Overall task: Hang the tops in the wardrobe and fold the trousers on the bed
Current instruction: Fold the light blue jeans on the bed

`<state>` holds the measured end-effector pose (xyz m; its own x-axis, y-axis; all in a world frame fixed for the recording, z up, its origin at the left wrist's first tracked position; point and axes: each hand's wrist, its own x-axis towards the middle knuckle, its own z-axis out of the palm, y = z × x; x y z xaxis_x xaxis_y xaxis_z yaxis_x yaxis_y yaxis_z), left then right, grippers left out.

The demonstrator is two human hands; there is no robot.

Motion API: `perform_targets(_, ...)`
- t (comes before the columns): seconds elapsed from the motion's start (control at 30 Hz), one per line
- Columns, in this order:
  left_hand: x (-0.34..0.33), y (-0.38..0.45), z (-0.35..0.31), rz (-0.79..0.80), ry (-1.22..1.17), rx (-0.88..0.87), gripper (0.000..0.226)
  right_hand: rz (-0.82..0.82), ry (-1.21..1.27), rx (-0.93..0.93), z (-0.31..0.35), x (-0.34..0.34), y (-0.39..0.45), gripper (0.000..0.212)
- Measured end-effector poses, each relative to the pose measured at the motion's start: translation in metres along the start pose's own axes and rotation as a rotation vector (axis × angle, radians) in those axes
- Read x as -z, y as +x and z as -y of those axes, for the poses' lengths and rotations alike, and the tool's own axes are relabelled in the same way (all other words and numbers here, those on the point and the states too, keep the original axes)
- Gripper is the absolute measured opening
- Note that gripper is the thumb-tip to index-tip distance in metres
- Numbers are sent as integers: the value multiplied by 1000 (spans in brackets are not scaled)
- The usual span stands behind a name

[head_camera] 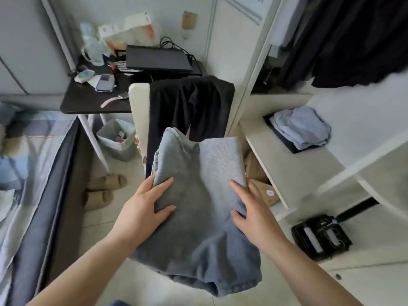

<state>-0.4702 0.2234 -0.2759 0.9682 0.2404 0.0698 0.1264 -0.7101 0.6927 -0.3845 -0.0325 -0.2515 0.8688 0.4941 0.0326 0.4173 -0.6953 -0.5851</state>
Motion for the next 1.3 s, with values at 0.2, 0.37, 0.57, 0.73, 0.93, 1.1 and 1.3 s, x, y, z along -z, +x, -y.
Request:
perform_targets(0.2, -53, 83, -49, 109, 27, -107, 66, -105, 58, -164, -66, 37, 17, 67)
perform_targets(0.37, -97, 163, -74, 240, 35, -205, 67, -208, 116, -366, -110, 53, 48, 67)
perform_targets(0.57, -156, 309, -107, 431, 35, -403, 63, -400, 155, -583, -175, 72, 118, 68)
perform_targets(0.73, -211, 412, -140, 600, 31, -574, 63, -580, 222, -780, -220, 87, 165, 69)
perform_targets(0.93, -299, 480, -177, 834, 76, -714, 65, -704, 231, -1076, -268, 92, 198, 67)
perform_targets(1.1, -376, 508, -209, 901, 138, -806, 65, -761, 208, -1193, -326, 97, 204, 64)
perform_targets(1.3, -465, 532, -250, 1030, 27, -859, 64, -871, 193, -1341, -403, 114, 197, 62)
